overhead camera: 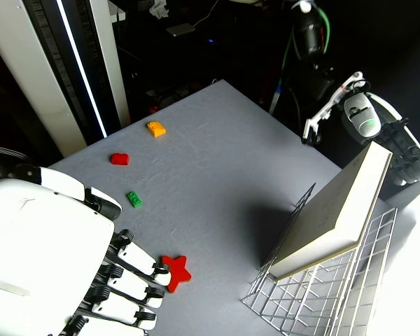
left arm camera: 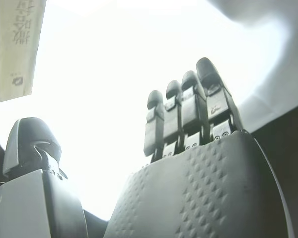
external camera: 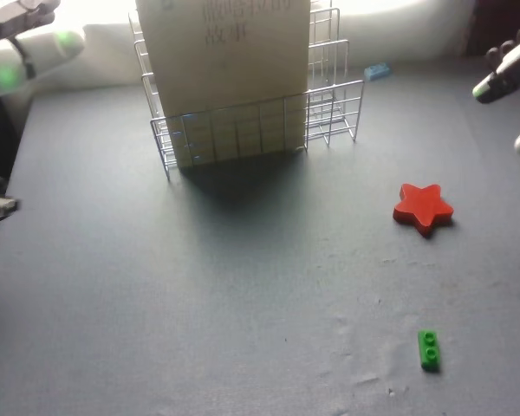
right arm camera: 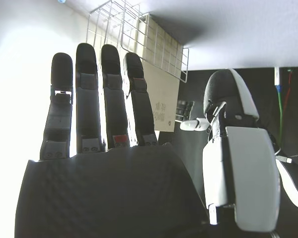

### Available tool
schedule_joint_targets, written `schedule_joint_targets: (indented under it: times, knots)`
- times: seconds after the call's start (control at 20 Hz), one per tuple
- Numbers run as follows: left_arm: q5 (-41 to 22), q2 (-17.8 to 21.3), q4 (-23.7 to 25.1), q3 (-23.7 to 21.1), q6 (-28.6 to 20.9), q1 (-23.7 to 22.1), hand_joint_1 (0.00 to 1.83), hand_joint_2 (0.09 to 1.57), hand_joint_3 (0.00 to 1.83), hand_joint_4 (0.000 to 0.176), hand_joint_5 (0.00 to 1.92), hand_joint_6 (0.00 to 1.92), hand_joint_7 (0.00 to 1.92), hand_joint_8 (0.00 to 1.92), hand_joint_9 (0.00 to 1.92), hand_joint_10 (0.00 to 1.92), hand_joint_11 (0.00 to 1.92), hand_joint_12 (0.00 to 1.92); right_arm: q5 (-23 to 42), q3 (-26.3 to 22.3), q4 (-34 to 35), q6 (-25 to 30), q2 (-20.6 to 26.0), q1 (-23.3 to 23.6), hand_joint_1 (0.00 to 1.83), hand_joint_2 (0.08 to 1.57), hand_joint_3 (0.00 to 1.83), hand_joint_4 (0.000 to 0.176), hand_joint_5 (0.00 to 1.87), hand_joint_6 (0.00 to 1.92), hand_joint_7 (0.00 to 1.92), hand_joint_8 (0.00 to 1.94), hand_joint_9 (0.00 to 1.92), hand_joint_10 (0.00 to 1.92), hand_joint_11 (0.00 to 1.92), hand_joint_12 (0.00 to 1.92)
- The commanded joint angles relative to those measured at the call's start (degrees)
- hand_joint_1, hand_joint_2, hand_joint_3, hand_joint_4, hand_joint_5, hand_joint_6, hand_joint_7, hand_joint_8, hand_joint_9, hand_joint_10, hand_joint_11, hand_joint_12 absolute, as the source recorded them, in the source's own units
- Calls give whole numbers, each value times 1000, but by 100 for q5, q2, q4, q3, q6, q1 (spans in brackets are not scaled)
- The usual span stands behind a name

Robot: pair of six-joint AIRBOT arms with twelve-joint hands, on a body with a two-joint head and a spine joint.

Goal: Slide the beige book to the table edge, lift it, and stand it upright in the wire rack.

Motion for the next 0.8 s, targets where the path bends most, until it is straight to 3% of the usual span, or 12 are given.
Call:
schedule_joint_targets:
  times: [0.0, 0.2, 0.25, 0.3, 0.4, 0.45, 0.5, 0.55, 0.6, 0.65, 0.75]
  knots:
    - [-652, 206, 40, -55, -26, 53, 592, 972, 1, 32, 247, 2, 216, 3, 176, 3, 0, 593, -244, 1, 5, 29, 10, 163, 328, 1155, 2, 0, 465, 11, 494, 9, 476, 11, 47, 1125]
    - [-748, 920, 964, -446, -208, 534, 535, 1001, 6, 22, 254, 4, 250, 8, 220, 13, 0, 622, -326, -6, -5, -43, 11, 242, 323, 1150, 0, 0, 492, 15, 518, 10, 493, 12, 67, 1143]
    - [-878, 1082, 1258, -511, -340, 672, 552, 1008, 3, 5, 298, 8, 294, 9, 288, 21, 0, 749, -340, -9, -5, -103, 7, 282, 322, 1156, 3, 0, 489, 13, 523, 11, 500, 14, 68, 1146]
    - [-1146, 1187, 1478, -553, -393, 797, 547, 1031, 0, 0, 351, 4, 371, 5, 369, 21, 7, 907, -401, -32, -4, -196, 8, 295, 325, 1157, 1, 0, 531, 12, 601, 13, 581, 29, 132, 1163]
    - [-1697, 1329, 1993, -563, -403, 872, 535, 1107, 2, 0, 449, 9, 541, 19, 561, 45, 157, 987, -473, -84, -3, -267, 9, 369, 362, 1158, 0, 0, 625, 24, 724, 29, 727, 76, 272, 1255]
    - [-1739, 1405, 2118, -603, -461, 860, 557, 1142, 1, 0, 579, 24, 679, 39, 716, 85, 297, 987, -483, -99, -3, -308, 8, 382, 372, 1171, 0, 0, 686, 14, 808, 23, 800, 177, 348, 1401]
    - [-1739, 1479, 2204, -662, -533, 802, 574, 1158, 0, 0, 685, 30, 777, 47, 807, 115, 352, 1020, -501, -108, -3, -361, 8, 386, 377, 1183, 0, 0, 752, 12, 890, 26, 790, 443, 429, 1486]
    - [-1749, 1558, 2333, -732, -555, 710, 564, 1186, 1, 0, 814, 55, 906, 86, 917, 191, 441, 1125, -515, -111, -3, -439, 4, 381, 371, 1203, 1, 0, 860, 57, 979, 86, 700, 950, 511, 1650]
    - [-1790, 1629, 2469, -786, -564, 610, 595, 1189, 0, 0, 979, 133, 1030, 221, 954, 514, 605, 1187, -538, -111, -3, -518, 5, 383, 391, 1205, 0, 0, 828, 577, 886, 756, 757, 1331, 697, 1724]
    - [-1833, 1739, 2666, -893, -595, 474, 598, 1221, 0, 0, 1034, 336, 996, 587, 884, 924, 660, 1352, -621, -115, -3, -569, 5, 391, 406, 1215, 1, 0, 741, 1048, 826, 1225, 818, 1498, 814, 1754]
    - [-1895, 1879, 2979, -1022, -629, 314, 636, 1258, 2, 0, 975, 1315, 920, 1433, 856, 1674, 779, 1856, -773, -157, -2, -703, -5, 391, 484, 1274, 9, 0, 783, 1749, 962, 1858, 1088, 1868, 1175, 1895]
